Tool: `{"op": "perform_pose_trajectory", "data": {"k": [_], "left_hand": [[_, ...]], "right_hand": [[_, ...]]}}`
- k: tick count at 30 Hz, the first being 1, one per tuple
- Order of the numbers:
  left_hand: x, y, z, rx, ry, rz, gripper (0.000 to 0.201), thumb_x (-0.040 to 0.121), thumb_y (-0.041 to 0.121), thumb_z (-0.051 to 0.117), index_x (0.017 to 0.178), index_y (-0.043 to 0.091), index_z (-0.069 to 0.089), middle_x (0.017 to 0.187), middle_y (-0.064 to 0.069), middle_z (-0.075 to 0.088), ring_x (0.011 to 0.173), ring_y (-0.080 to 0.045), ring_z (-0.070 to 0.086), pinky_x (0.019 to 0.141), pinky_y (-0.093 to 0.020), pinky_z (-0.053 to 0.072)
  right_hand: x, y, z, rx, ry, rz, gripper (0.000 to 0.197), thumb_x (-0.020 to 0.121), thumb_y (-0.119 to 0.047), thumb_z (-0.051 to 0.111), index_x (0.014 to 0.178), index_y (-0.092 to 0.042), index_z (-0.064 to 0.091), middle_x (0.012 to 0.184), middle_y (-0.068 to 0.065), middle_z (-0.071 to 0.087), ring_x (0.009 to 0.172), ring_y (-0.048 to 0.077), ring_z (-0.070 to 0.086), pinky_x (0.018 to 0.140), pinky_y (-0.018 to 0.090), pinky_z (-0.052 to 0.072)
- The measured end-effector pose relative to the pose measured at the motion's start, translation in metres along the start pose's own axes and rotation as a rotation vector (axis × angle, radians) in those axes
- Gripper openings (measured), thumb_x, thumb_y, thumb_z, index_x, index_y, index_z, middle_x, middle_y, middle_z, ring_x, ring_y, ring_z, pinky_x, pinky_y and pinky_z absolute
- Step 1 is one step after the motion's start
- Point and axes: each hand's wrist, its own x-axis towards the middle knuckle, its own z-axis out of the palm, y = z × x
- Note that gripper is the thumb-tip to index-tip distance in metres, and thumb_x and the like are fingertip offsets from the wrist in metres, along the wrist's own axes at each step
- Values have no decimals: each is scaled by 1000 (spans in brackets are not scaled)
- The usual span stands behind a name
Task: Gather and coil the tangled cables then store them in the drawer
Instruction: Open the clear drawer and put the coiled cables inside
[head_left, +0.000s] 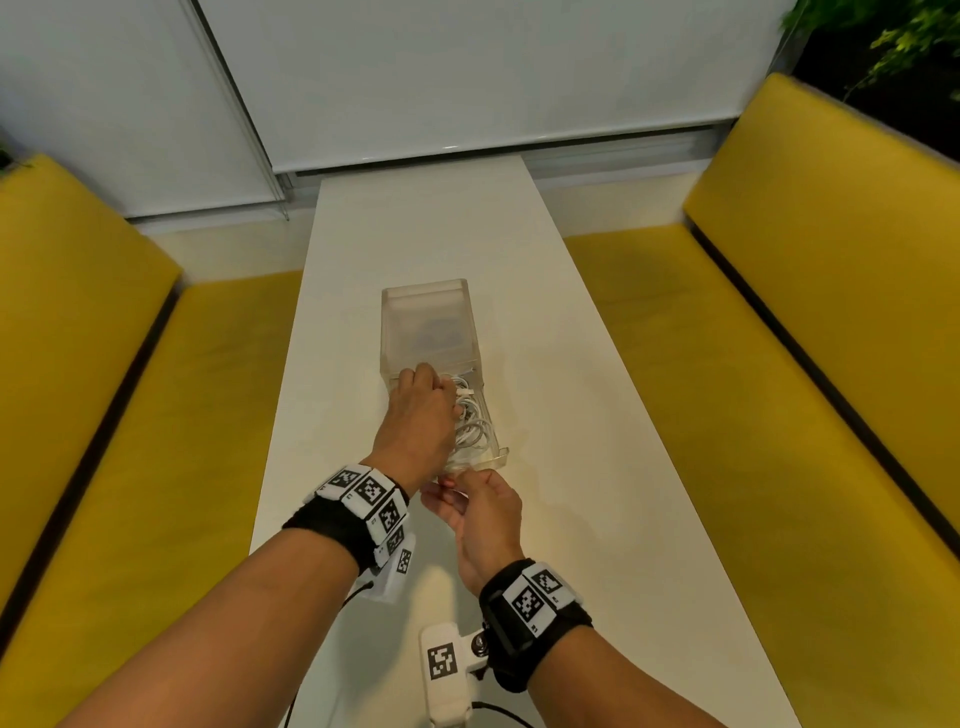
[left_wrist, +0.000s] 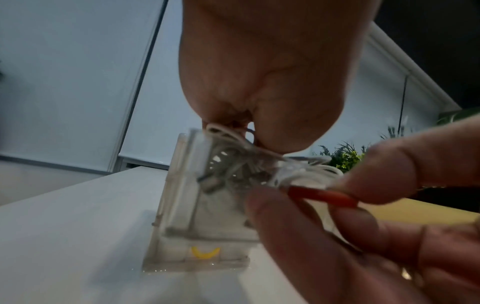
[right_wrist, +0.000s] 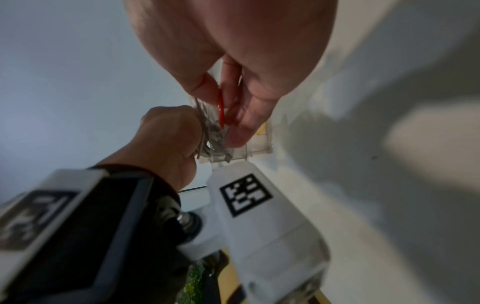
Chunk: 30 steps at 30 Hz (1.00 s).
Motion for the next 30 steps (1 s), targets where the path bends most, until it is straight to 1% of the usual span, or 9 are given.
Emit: {"op": "perform_pose_trajectory", "data": {"k": [3,7,10,13,18,20,23,27,30], "left_hand": [[-1,5,-1,31,-15,-6,37,105,23,48,137,7,55,131,-11,48,117,-28,41,96,-35,39],[-1,6,-4,111,5,-21,38,105,27,43,138,9,53,132,-10,50,117,-29,43,97,-39,36],[-2,5,-2,172,25,-2,46,106,39,29,132,13,57,126,-7,54,114,-28,46,95,-42,35],[-3,3,0,93,57,4,69,99,51,9,127,13,60,122,-7,56,111,-27,47,96,-42,36],[-3,-3,-2,172,-25,63,80,95,57,3,140,11,50,131,-8,52,116,-27,44,99,-40,37],[-4,-1,-4,229,-53,68,73,99,55,7,142,9,45,134,-9,50,118,-27,44,101,-40,36],[-3,10,-6,251,-125,18,66,105,53,17,143,5,44,139,-11,50,124,-28,45,106,-41,32],[4,14,-11,-38,-124,-71,50,106,37,20,127,8,55,131,-11,58,124,-27,50,106,-44,33],[4,4,-12,-191,-85,-43,32,106,20,34,117,9,63,120,-8,65,115,-29,58,99,-44,43]], "right_hand": [[-1,4,8,51,-4,13,14,93,9,53,89,3,64,78,18,71,68,25,68,67,36,60],[3,4,16,-5,22,14,20,91,9,55,74,0,62,75,18,68,69,24,66,64,34,59],[6,0,13,-55,3,20,18,92,8,55,76,1,62,77,19,70,73,27,67,70,37,62],[9,-4,9,-87,-39,22,18,91,9,53,79,1,63,85,25,69,79,32,66,80,44,62],[15,-2,6,-123,-41,4,13,89,8,55,80,3,63,88,28,63,84,35,60,77,41,62],[16,-2,5,-131,-52,2,13,88,9,55,81,4,64,89,32,64,85,35,61,79,42,62],[17,-3,2,-128,-69,-3,14,90,10,51,89,5,64,101,36,69,89,36,67,85,46,61],[19,-14,1,-135,-92,-8,14,92,9,50,89,3,62,96,30,69,88,36,68,78,41,61],[18,-20,3,-120,-107,-3,11,89,9,55,90,3,64,91,27,71,81,33,69,78,41,61]]}}
